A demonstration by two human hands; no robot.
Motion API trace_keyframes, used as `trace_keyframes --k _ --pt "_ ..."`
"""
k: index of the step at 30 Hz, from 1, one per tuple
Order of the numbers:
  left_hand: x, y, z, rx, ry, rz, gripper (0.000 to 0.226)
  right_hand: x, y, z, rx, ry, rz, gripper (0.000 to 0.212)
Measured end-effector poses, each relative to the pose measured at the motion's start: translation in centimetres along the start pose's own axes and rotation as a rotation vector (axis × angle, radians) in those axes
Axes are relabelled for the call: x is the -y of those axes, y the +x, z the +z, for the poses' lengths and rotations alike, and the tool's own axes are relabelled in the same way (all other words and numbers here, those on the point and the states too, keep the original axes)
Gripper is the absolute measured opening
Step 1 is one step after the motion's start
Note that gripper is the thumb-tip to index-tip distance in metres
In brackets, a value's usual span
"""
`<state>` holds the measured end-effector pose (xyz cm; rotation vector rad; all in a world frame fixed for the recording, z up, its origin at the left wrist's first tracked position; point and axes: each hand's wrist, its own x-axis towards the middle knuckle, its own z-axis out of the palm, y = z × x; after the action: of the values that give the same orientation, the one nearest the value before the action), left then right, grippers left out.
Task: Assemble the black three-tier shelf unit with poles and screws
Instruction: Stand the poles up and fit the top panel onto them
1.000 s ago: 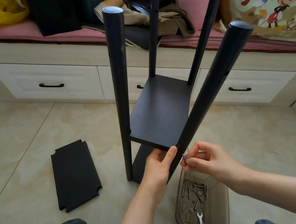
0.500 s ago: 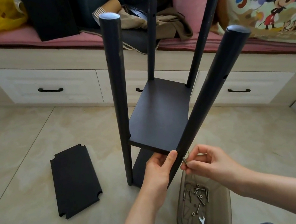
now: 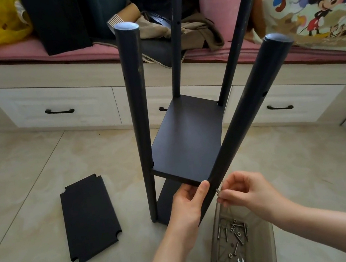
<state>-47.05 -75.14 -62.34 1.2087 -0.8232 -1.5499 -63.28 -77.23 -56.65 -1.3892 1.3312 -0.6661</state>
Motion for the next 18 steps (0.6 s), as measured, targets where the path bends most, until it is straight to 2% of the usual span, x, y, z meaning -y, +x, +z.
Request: trace_keyframes --k 3,10,18 --pt "-0.08 -0.01 0.04 0.013 -0.007 0.002 0.04 -0.22 0.18 -0.14 -0.032 -0.139 -0.085 0.012" --pt "-0.05 0.0 0.03 0.041 0.0 0.018 0.043 -0.22 0.44 -0.32 0.015 -0.23 -0.197 0.039" --pt "-0.09 0.02 -0.21 0.027 -0.022 0.015 0.047 0.46 0.77 -0.39 -0.004 -0.404 -0.301 0.046"
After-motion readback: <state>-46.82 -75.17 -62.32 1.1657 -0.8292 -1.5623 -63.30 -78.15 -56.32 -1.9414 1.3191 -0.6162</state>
